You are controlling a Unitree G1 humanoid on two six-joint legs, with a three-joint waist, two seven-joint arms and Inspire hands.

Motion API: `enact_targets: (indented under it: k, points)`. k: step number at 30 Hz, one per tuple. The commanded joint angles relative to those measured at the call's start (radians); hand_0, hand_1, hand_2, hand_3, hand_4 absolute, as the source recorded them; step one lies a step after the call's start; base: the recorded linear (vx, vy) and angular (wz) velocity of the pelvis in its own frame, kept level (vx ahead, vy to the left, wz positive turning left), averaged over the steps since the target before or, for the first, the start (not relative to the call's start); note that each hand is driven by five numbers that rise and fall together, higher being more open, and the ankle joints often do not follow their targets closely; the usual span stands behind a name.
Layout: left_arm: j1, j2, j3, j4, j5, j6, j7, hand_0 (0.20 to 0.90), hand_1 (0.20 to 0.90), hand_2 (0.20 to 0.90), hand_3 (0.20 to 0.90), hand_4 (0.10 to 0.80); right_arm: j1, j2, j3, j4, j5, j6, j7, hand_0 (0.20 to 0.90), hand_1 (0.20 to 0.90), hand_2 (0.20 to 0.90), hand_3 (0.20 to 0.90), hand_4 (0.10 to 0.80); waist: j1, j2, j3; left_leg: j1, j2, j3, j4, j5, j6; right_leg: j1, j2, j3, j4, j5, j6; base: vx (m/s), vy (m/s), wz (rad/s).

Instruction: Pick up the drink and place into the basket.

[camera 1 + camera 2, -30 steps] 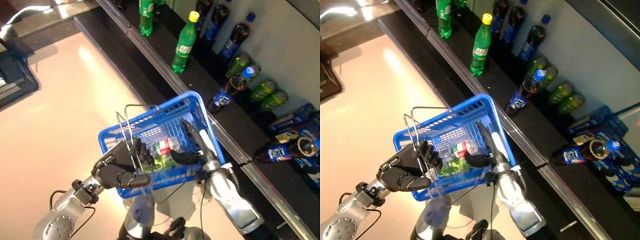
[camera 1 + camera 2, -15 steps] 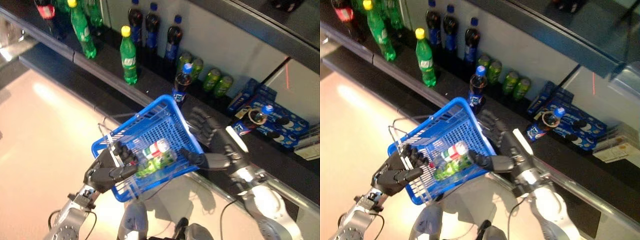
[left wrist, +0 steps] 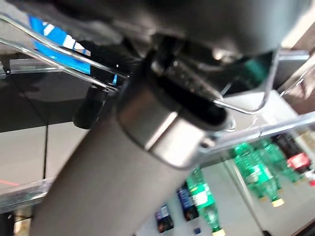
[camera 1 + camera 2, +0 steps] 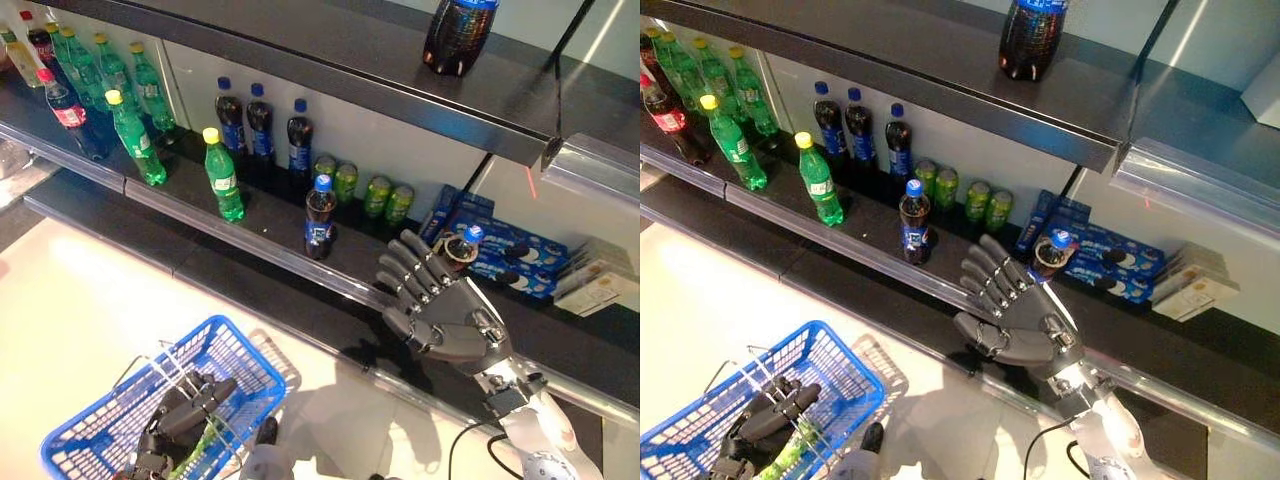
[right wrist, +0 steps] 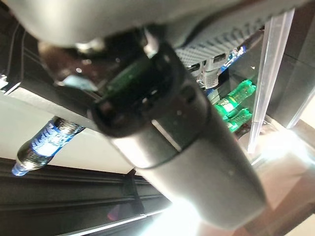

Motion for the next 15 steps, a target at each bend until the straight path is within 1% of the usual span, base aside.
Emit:
enact_targets:
  k: [1,4,6,7,8,9,10,11,12,13,15]
  points:
    - [-0.158,0.006,-0.029,-0.199,-0.073,-0.190,-0.133,0.300,0.300,0.300,0.200,0.100,-0.045,-0.024,0.016,-0.007,0.012,-0.080,0.029,0.900,0.900,0.900,0.900,0.800,-0.026,0.054,-0.109,0.095,0.031,0.057,0.008,-0.048,0.016,-0.038,-0.014,0.029,-0.021,0.110,-0.025,-0.030,0.046,0.06]
    - [-0.154,-0.012,-0.018,-0.127,-0.085,-0.204,-0.091,0.300,0.300,0.300,0.200,0.100,-0.019,-0.008,0.034,0.093,-0.015,-0.034,0.032,0.900,0.900,0.900,0.900,0.800,-0.033,0.052,-0.115,0.097,0.025,0.069,0.005,-0.054,0.020,-0.037,-0.021,0.030,-0.030,0.114,-0.024,-0.025,0.050,0.01]
    - [-0.153,-0.023,-0.005,-0.087,-0.076,-0.221,-0.052,0.300,0.300,0.300,0.200,0.100,-0.009,0.010,0.046,0.148,-0.058,-0.026,0.029,0.900,0.900,0.900,0.900,0.800,-0.034,0.051,-0.116,0.098,0.021,0.071,0.003,-0.056,0.022,-0.036,-0.024,0.032,-0.036,0.117,-0.023,-0.034,0.031,-0.04]
    - [-0.162,-0.040,0.008,-0.011,-0.061,-0.242,-0.010,0.300,0.300,0.300,0.200,0.100,0.006,0.027,0.071,0.228,-0.100,-0.020,0.016,0.900,0.900,0.900,0.900,0.800,-0.036,0.049,-0.117,0.096,0.013,0.065,-0.003,-0.057,0.026,-0.036,-0.029,0.040,-0.041,0.120,-0.020,-0.059,0.017,-0.04]
    - [-0.174,-0.048,0.010,0.055,-0.031,-0.265,0.036,0.300,0.300,0.300,0.200,0.100,0.011,0.039,0.087,0.299,-0.128,-0.031,0.002,0.900,0.900,0.900,0.900,0.800,-0.040,0.047,-0.120,0.095,0.007,0.056,-0.012,-0.057,0.030,-0.035,-0.022,0.054,-0.043,0.114,-0.024,-0.059,0.006,-0.02]
    - [-0.179,-0.048,0.010,0.078,-0.023,-0.270,0.044,0.300,0.300,0.300,0.200,0.100,0.012,0.043,0.091,0.320,-0.136,-0.033,0.000,0.900,0.900,0.900,0.900,0.800,-0.043,0.047,-0.120,0.094,0.006,0.051,-0.015,-0.057,0.030,-0.036,-0.018,0.059,-0.041,0.111,-0.025,-0.053,-0.014,0.03]
    - [-0.199,-0.051,0.004,0.130,-0.002,-0.281,0.083,0.300,0.300,0.300,0.200,0.100,0.009,0.050,0.103,0.375,-0.155,-0.037,-0.013,0.900,0.900,0.900,0.900,0.800,-0.053,0.046,-0.122,0.093,0.002,0.033,-0.022,-0.055,0.034,-0.043,-0.001,0.084,-0.036,0.104,-0.033,-0.061,-0.020,0.17]
    - [-0.225,-0.058,-0.010,0.187,0.018,-0.284,0.131,0.300,0.300,0.300,0.200,0.100,0.009,0.059,0.117,0.420,-0.179,-0.051,-0.045,0.900,0.900,0.900,0.900,0.800,-0.073,0.045,-0.124,0.086,-0.003,0.005,-0.030,-0.050,0.040,-0.057,0.034,0.134,-0.024,0.088,-0.050,-0.071,-0.051,0.32]
    - [-0.256,-0.065,-0.029,0.253,0.029,-0.288,0.172,0.300,0.300,0.300,0.200,0.100,0.014,0.068,0.126,0.466,-0.194,-0.060,-0.078,0.900,0.900,0.900,0.900,0.800,-0.097,0.046,-0.125,0.074,-0.010,-0.033,-0.030,-0.045,0.044,-0.072,0.081,0.195,-0.004,0.066,-0.075,-0.054,-0.083,0.66]
    - [-0.292,-0.071,-0.048,0.330,0.034,-0.295,0.177,0.300,0.300,0.300,0.200,0.100,0.020,0.076,0.134,0.524,-0.214,-0.071,-0.120,0.900,0.900,0.900,0.900,0.800,-0.119,0.045,-0.120,0.059,-0.020,-0.082,-0.023,-0.035,0.044,-0.086,0.122,0.236,0.021,0.048,-0.098,-0.036,-0.096,0.88]
    - [-0.320,-0.093,-0.054,0.385,0.027,-0.312,0.220,0.300,0.300,0.300,0.200,0.100,0.007,0.080,0.149,0.627,-0.249,-0.098,-0.124,0.900,0.900,0.900,0.900,0.800,-0.119,0.044,-0.108,0.041,-0.025,-0.109,-0.016,-0.020,0.037,-0.092,0.144,0.219,0.043,0.036,-0.114,-0.053,-0.079,1.46]
